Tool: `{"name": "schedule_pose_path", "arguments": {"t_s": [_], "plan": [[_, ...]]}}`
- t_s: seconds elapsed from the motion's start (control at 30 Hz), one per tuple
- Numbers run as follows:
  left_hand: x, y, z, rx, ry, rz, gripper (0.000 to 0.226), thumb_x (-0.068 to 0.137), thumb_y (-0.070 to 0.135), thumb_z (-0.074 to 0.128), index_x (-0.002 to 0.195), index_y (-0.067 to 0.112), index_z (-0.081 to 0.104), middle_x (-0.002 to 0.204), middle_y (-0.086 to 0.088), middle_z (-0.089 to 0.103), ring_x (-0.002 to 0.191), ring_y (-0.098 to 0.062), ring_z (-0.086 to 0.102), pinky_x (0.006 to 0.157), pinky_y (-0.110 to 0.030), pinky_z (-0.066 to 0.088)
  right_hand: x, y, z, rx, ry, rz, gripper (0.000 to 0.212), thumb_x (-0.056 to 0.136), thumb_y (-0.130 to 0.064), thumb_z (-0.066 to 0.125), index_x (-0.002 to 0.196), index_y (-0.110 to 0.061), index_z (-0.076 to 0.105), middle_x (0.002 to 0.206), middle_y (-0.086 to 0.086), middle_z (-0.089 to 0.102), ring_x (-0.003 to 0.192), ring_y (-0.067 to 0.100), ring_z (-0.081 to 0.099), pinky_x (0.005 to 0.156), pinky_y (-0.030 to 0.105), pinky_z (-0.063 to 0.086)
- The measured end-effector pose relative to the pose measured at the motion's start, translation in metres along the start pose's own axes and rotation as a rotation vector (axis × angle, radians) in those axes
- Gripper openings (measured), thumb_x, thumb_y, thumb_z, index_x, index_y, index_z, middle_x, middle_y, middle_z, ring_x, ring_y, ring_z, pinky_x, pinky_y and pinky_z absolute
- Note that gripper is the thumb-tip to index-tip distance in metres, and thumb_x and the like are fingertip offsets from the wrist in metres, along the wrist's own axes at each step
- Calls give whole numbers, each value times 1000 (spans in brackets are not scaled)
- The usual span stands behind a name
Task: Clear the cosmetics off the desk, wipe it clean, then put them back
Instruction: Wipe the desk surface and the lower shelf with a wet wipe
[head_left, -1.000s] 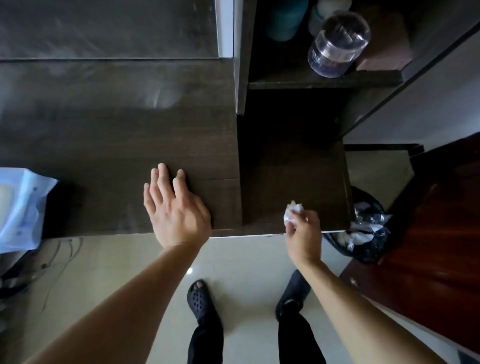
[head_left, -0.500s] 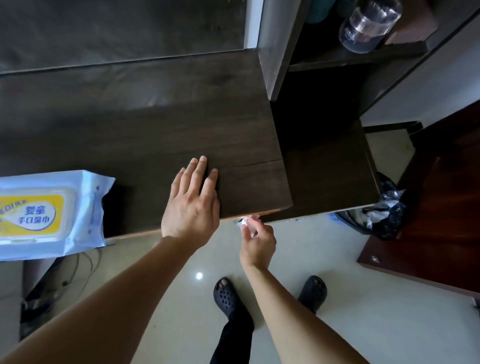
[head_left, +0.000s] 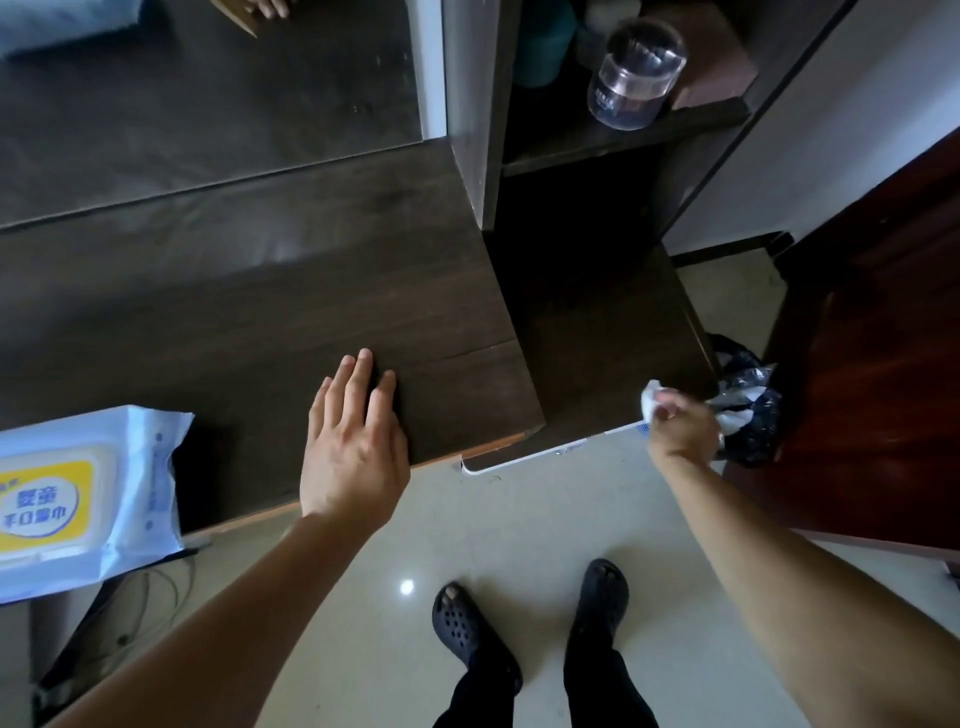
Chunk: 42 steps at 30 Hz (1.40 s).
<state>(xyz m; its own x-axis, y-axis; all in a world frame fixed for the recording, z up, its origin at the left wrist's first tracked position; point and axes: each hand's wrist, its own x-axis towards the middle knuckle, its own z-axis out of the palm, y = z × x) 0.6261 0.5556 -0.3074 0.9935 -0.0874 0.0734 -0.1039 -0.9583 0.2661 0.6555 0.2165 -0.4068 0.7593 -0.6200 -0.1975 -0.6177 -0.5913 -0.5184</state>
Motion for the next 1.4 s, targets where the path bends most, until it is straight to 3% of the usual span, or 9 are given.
{"name": "schedule_pose_path", "arguments": {"t_s": [0.1,0.27,0.37,0.5,0.77,0.9,1.07,1.23,1.4], "plan": [[7,21,3,-71,27,-104,46,84,17,32,118,-1,56,140,-27,43,134,-43,33,112,-53,26,26,-1,-12,-35,124,35,32,83,-6,50,109,-14,67,114,17,64,105,35,58,85,36,45],[46,90,21,-193,68,-150,46,75,15,34,111,3,60,133,-22,50,129,-41,40,109,-52,32,-42,-37,40,-108,-211,-591,34,77,-4,56,105,-15,70,102,14,58,90,34,56,75,34,51],[72,118,33,-188,89,-287,43,77,12,41,115,3,58,137,-21,47,132,-39,37,109,-53,30,-39,-24,47,-202,-252,-828,52,71,0,62,116,-26,64,102,7,57,84,27,52,67,33,53],[79,132,46,-82,95,-375,51,85,21,28,125,2,51,145,-21,38,139,-37,26,116,-50,18,41,-11,23,-221,-202,-811,59,66,7,64,113,-28,64,104,10,57,85,32,55,65,36,53],[80,138,48,28,85,-374,48,83,19,34,125,1,49,146,-23,35,138,-39,26,114,-52,21,226,-52,-15,-394,-242,-722,51,77,9,53,120,-17,62,107,16,49,99,39,49,77,40,45],[83,141,46,32,113,-388,49,82,19,33,125,2,50,145,-21,37,137,-39,28,113,-51,23,216,-48,-16,-392,-296,-743,52,79,7,50,123,-18,58,108,17,48,101,38,47,74,41,45],[83,146,49,74,157,-388,47,83,15,36,124,-1,52,143,-24,40,134,-41,32,110,-53,27,183,21,-53,-425,-371,-896,48,80,-1,59,122,-22,57,96,10,50,87,32,53,54,36,48],[86,160,51,102,133,-464,50,78,10,37,124,-4,51,141,-28,40,132,-46,33,107,-58,31,149,66,-87,-365,-445,-873,44,72,-5,63,111,-26,64,83,5,49,73,27,57,45,29,42],[100,213,69,81,3,-203,44,75,15,38,109,2,62,130,-25,51,125,-44,43,106,-53,35,149,107,-103,-326,-539,-760,39,67,2,64,90,-30,64,77,-2,49,70,23,57,48,31,45]]}}
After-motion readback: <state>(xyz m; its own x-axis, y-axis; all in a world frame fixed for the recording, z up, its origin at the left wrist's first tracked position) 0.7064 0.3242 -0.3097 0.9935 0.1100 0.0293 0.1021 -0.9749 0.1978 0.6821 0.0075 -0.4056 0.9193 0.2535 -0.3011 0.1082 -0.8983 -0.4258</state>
